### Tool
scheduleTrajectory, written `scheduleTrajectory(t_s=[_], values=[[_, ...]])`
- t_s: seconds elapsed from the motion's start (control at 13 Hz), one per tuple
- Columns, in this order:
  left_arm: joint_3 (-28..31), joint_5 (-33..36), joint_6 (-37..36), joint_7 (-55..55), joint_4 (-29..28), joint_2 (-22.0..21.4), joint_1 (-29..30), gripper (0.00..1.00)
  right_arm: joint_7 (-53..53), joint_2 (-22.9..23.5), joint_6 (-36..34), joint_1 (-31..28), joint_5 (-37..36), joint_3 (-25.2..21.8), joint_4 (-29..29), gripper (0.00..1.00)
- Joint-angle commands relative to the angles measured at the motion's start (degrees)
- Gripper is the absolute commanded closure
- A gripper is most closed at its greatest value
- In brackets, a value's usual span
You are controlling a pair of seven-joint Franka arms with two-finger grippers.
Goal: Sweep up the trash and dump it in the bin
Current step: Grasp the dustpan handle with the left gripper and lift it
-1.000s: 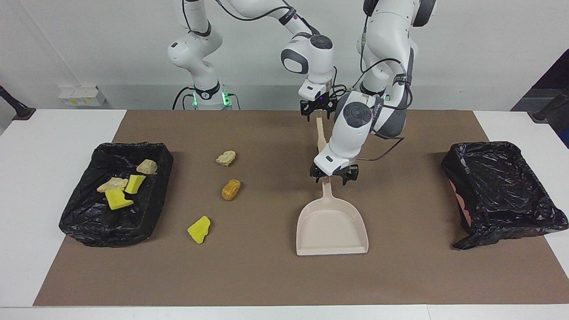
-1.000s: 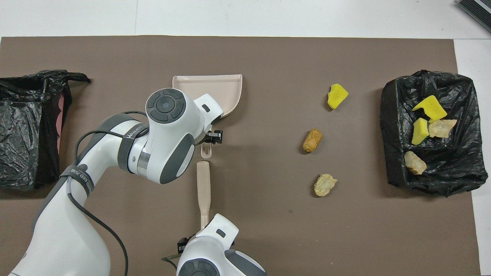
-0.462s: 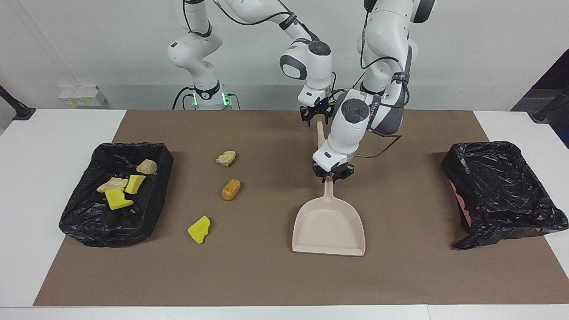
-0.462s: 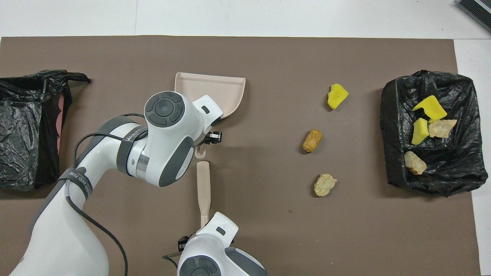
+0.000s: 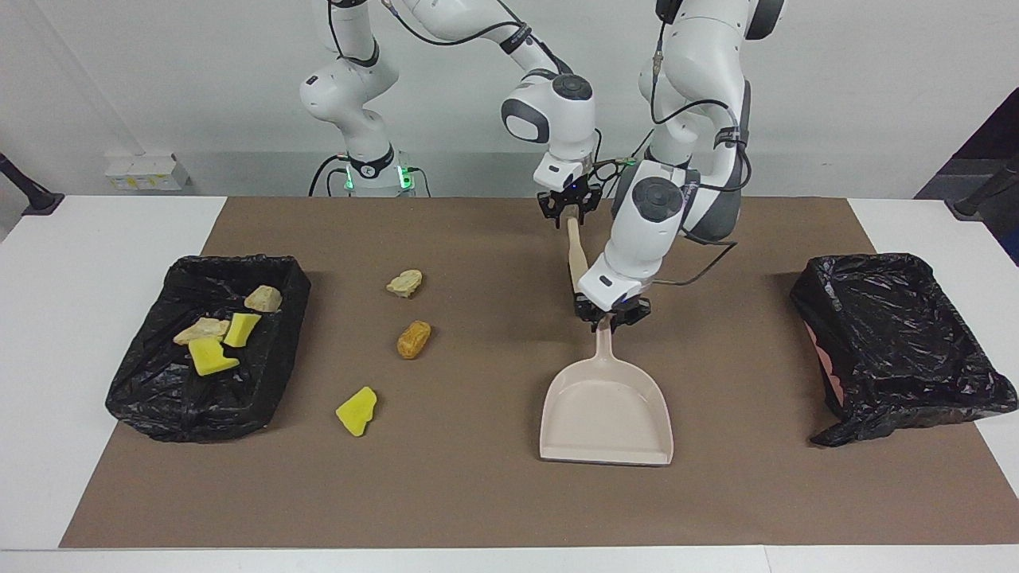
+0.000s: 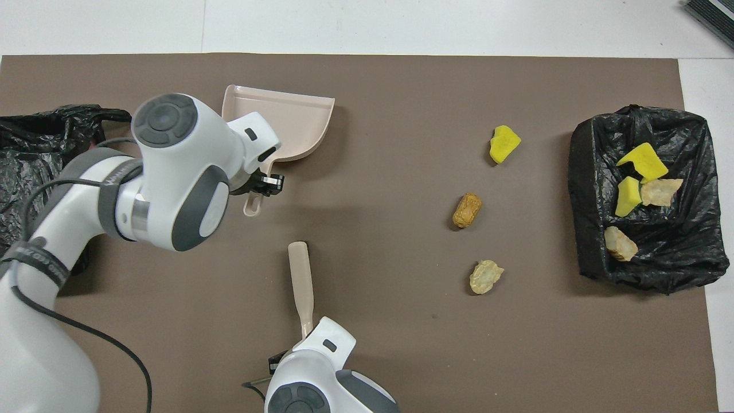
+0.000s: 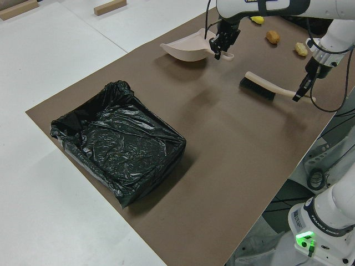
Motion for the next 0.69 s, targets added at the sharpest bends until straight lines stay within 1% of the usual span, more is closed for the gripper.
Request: scheduleTrajectory(t_s=[0.0, 0.08, 0.15, 0.46, 0.62], values=[[-0.4, -0.7, -4.1, 4.0, 0.7, -2.4, 4.7, 1.0, -1.6, 0.4, 1.8, -0.5, 0.1, 0.2, 0.0, 1.0], [0.0, -0.4, -4.7, 5.0, 1.2, -2.8, 5.1, 1.0, -1.1, 0.3, 1.7, -0.4, 0.0, 0.1, 0.1, 1.0], [0.1, 0.0, -6.5, 8.1, 1.6, -2.8, 6.8, 1.0, -1.0, 0.3, 1.7, -0.4, 0.0, 0.0, 0.1, 1.0], [0.1, 0.0, -12.4, 34.7, 3.8, -3.0, 14.9, 1.0, 0.0, -1.0, 1.0, -1.9, -0.1, -0.3, -0.1, 1.0], [0.1, 0.1, -13.2, 42.5, 3.5, -3.1, 16.9, 1.0, 0.2, -2.4, -0.5, -3.2, -0.2, -0.4, -0.3, 1.0]])
